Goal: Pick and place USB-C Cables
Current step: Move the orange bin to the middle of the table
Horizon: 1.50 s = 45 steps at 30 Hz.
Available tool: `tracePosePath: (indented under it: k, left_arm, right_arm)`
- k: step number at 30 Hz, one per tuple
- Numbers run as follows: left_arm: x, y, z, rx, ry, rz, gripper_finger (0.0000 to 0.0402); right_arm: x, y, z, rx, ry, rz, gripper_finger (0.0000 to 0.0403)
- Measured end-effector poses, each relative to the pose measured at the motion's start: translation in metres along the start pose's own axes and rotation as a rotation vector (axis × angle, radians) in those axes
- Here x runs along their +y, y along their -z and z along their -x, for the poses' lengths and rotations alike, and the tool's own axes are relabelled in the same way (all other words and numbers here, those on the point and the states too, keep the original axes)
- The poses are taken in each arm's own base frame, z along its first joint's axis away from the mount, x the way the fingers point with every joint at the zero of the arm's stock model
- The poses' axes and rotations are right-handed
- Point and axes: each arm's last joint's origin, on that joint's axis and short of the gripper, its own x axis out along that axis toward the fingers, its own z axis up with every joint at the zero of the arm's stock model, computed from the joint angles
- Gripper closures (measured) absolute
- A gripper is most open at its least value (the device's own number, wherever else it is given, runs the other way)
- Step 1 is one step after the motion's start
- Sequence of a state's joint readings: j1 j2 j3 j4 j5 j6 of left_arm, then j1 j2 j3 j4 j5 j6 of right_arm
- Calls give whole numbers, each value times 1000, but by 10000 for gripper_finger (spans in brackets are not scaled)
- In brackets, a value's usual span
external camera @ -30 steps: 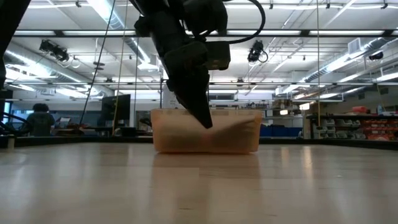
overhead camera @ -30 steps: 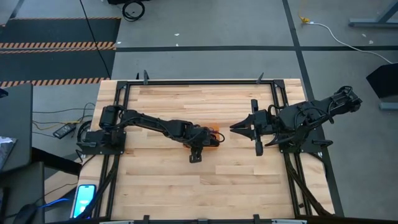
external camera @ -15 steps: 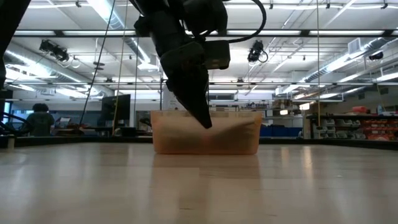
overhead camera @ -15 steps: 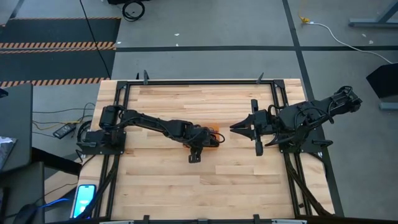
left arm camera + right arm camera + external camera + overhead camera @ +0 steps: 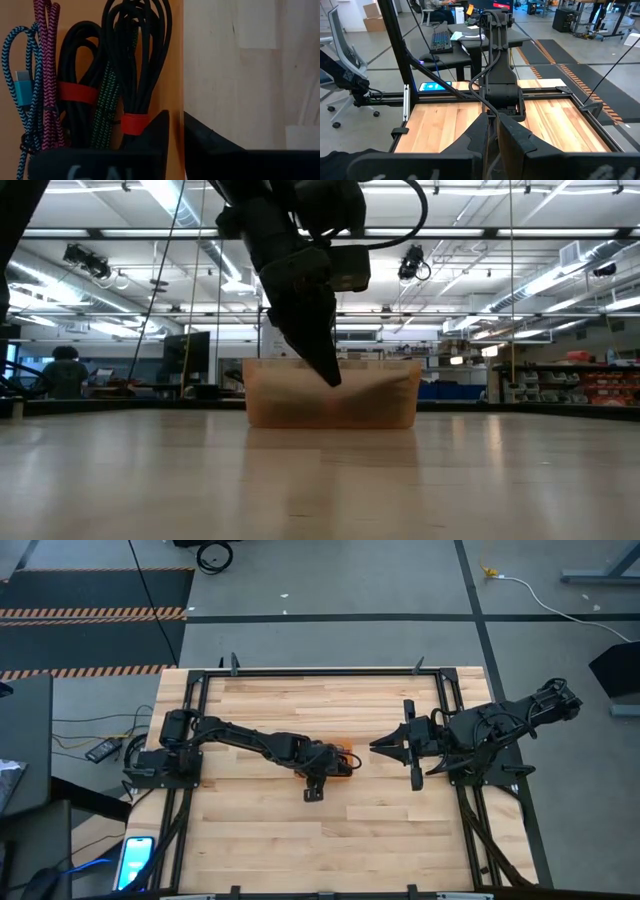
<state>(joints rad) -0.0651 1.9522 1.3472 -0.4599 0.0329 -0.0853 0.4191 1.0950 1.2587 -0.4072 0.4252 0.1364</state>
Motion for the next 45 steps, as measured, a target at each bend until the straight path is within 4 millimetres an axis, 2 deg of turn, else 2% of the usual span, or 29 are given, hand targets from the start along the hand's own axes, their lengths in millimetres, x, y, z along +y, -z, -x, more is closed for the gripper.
tracePosePath:
  k: [10,24,35,39,45]
  left_arm:
    - [1,0,0,-3,-36,1,327]
    - [-1,-1,0,-19,-40,0,222]
    - [-5,-17,12,-66,-45,-40,214]
    - [-6,-26,22,-63,-87,-65,214]
    - [-6,-34,47,26,-180,-90,214]
  right_arm:
    - [0,0,0,1,0,0,357]
    - [0,1,0,11,1,5,357]
    - [0,1,0,10,1,4,357]
    - [0,1,0,11,-4,2,357]
    - [0,1,0,12,-7,32,357]
